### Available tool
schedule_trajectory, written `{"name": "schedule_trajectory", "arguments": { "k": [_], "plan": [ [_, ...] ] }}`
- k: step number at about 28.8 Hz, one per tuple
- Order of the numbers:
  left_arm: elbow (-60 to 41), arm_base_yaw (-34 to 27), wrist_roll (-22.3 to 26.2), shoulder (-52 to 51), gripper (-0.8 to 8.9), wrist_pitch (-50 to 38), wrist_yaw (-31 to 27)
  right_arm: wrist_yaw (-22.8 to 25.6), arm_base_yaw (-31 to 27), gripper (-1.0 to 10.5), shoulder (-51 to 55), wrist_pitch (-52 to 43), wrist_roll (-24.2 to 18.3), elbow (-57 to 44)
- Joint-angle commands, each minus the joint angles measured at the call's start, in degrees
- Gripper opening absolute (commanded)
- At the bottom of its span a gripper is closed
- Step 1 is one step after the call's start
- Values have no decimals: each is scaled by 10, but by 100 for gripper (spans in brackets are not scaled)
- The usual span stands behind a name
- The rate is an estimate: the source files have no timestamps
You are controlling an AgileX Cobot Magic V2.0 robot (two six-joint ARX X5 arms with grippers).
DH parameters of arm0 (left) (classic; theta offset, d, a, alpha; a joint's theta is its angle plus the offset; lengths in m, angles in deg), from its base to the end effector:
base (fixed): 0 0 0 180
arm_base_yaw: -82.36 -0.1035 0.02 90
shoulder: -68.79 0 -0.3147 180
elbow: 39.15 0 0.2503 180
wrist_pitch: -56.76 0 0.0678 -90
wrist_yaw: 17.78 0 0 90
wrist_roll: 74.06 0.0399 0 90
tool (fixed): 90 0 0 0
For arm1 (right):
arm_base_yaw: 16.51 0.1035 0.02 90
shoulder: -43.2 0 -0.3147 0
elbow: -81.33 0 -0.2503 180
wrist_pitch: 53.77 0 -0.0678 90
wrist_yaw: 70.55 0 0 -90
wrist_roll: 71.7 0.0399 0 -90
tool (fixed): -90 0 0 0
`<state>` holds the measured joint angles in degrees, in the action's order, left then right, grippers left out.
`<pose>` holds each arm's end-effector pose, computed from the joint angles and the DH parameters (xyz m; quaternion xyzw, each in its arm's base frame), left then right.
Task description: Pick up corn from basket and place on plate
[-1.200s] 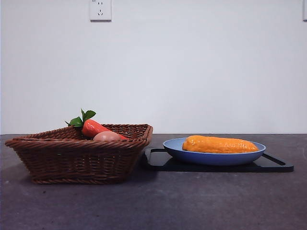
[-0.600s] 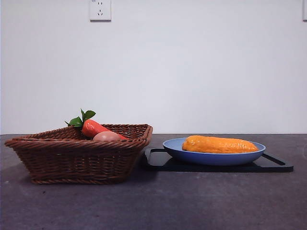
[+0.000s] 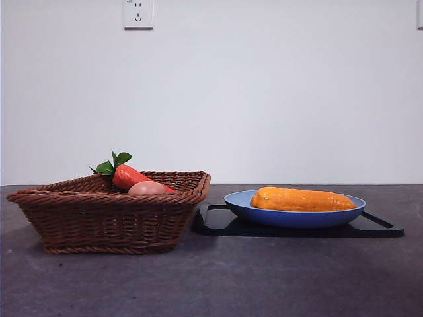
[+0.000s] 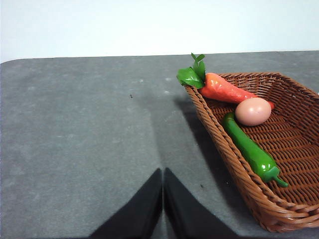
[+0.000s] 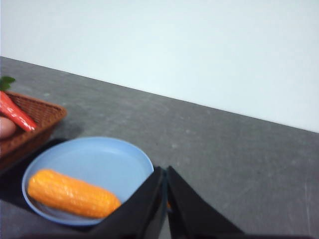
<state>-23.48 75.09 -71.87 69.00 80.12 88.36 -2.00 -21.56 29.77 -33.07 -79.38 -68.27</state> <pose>0.0527 -0.0045 0.1568 0.0050 0.0660 -0.0784 0.9947 0.0591 0.0094 0.2428 -0.0588 0.0221 0.1444 0.9875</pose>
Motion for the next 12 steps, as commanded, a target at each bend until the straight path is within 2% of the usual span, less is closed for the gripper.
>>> {"name": "schedule_trajectory", "arguments": {
  "k": [1, 7, 12],
  "plan": [
    [-14, -2, -1, 0, 4, 8, -1, 23, -1, 2, 26, -11, -2, -30],
    [-14, -2, -1, 0, 4, 8, -1, 68, -1, 2, 73, -11, -2, -78],
    [-14, -2, -1, 0, 4, 8, -1, 82, -1, 2, 98, -13, 0, -110]
  ]
}}
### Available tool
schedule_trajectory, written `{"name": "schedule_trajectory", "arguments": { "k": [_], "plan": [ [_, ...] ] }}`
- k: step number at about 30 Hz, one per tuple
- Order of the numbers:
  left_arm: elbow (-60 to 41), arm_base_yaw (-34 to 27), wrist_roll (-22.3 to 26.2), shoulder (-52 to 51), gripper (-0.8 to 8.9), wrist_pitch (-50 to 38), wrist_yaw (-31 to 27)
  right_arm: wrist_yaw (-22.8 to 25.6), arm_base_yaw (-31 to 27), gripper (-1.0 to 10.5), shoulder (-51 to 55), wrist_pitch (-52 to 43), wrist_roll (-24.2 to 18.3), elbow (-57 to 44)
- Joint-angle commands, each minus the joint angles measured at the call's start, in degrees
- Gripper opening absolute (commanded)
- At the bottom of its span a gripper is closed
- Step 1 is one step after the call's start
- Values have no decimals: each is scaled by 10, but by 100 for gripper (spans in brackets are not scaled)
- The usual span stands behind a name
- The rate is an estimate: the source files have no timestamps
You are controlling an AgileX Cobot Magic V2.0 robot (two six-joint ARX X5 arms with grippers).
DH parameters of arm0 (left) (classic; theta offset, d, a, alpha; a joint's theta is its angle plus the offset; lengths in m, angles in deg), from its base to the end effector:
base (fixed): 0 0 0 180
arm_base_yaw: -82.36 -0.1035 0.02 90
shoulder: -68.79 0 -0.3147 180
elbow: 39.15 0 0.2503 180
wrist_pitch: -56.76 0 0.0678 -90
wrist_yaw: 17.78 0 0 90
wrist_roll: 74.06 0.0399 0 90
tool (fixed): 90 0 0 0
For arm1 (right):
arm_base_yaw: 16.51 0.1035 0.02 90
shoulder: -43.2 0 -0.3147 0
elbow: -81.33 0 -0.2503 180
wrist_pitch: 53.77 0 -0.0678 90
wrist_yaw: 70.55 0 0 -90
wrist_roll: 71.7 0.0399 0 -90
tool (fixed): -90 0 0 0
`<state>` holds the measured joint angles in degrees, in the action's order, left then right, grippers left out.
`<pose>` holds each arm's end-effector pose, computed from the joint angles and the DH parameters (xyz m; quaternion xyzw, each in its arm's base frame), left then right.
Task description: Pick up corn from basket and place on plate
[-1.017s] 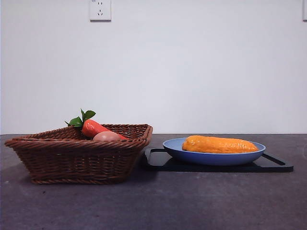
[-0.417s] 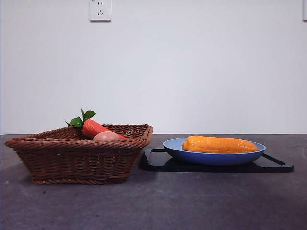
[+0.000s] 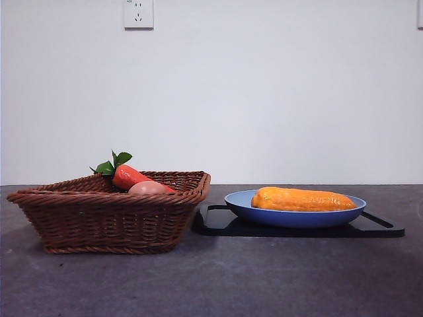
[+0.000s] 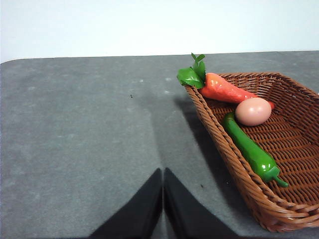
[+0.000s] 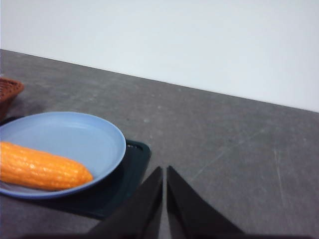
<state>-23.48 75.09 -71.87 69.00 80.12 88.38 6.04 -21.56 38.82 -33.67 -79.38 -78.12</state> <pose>0.0527 -0.0045 0.1568 0.0050 0.0660 -0.0786 0.9947 0.0536 0.0046 0.1899 -0.0613 0.0289 0.0750 0.9949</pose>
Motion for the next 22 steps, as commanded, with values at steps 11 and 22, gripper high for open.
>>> {"name": "schedule_trajectory", "arguments": {
  "k": [11, 22],
  "plan": [
    [-14, -2, -1, 0, 4, 8, -1, 1, 0, 2, 42, 31, 14, -61],
    [-14, -2, -1, 0, 4, 8, -1, 2, 0, 2, 42, 28, 14, -61]
  ]
}}
